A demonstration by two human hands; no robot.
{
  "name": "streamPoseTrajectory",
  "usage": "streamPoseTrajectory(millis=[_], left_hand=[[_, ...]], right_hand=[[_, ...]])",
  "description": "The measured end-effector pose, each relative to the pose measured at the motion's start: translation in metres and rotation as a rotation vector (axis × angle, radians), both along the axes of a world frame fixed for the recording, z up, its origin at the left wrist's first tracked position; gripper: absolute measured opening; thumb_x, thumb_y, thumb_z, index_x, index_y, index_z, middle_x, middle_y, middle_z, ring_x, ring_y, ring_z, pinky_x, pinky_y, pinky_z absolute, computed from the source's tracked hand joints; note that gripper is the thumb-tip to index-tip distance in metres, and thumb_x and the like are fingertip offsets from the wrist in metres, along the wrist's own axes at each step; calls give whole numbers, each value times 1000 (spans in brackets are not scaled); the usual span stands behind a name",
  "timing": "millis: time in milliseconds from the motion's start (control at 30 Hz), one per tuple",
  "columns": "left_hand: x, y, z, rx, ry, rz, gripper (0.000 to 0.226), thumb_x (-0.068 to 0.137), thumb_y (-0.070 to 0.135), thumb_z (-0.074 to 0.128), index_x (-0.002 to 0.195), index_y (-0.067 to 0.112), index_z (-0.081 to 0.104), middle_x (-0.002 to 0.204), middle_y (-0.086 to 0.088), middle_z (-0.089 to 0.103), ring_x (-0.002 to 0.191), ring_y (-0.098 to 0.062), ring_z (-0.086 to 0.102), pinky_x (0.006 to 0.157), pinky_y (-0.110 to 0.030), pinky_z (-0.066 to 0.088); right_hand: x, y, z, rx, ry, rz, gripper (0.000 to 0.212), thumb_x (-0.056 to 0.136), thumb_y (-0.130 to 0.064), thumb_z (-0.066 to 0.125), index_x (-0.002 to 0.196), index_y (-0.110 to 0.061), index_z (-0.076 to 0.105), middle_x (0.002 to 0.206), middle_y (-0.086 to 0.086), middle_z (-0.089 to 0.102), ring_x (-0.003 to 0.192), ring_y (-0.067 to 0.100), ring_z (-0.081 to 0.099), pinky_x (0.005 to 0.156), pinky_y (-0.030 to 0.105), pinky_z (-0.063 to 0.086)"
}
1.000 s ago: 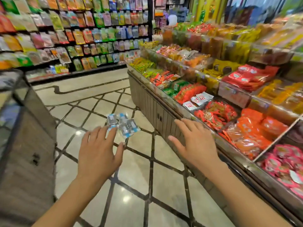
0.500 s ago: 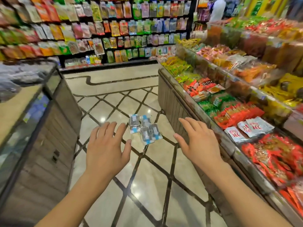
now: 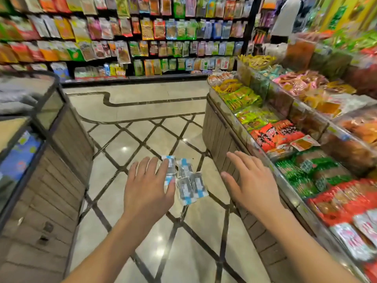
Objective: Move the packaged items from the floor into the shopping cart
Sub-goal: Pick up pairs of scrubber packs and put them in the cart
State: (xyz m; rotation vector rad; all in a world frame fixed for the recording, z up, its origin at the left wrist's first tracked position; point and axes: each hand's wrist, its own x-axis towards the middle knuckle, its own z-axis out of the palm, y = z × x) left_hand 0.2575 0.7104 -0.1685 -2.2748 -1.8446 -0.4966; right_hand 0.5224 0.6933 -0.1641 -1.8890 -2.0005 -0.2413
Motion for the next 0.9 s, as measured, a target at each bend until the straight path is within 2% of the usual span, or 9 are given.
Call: streamPoseTrajectory(millis=[167,267,367,533,700,900], left_hand=[[5,87,-3,23,18,-25,53,88,42,57,131,11,65,125,-15,69,121,-37,62,106,-54,46],[14,138,-10,7,9,-17,53,88,42,57,131,12,65,125,-14,69,120,-37,62,106,-54,46],[27,193,-21,9,12,-14,53,88,42,58,131,12,65,124,-13,69,120,-36,62,105,-53,46],[53,298,-38,-33,48,7,55,90,44,51,132,11,65,125,-14,68,120,-37,61,104,-55,47],[84,409,-52,-117,72,26,54,89,44,52,129,11,66,124,-15,70,118,-38,63,102,-54,47],[100,504,-92,-199,111,43,52,90,44,54,128,11,66,123,-16,69,117,-39,62,101,-54,47]], right_hand=[[0,84,1,-23,19,-11,56,102,-53,53,150,-23,54,149,1,58,132,29,56,95,45,52],[5,138,-9,-22,27,-10,57,97,-49,63,147,-20,58,145,4,62,128,32,60,89,46,54],[15,198,-22,-16,10,-1,57,97,-49,61,145,-19,58,143,6,63,127,33,61,88,47,56],[39,309,-51,11,22,21,55,95,-45,69,140,-15,62,139,9,65,121,36,62,84,49,58],[67,424,-77,-59,6,5,55,94,-53,54,137,-19,62,140,7,65,127,35,59,90,48,53],[87,519,-120,-103,10,12,53,97,-51,54,139,-19,62,142,8,63,133,37,55,99,53,48]])
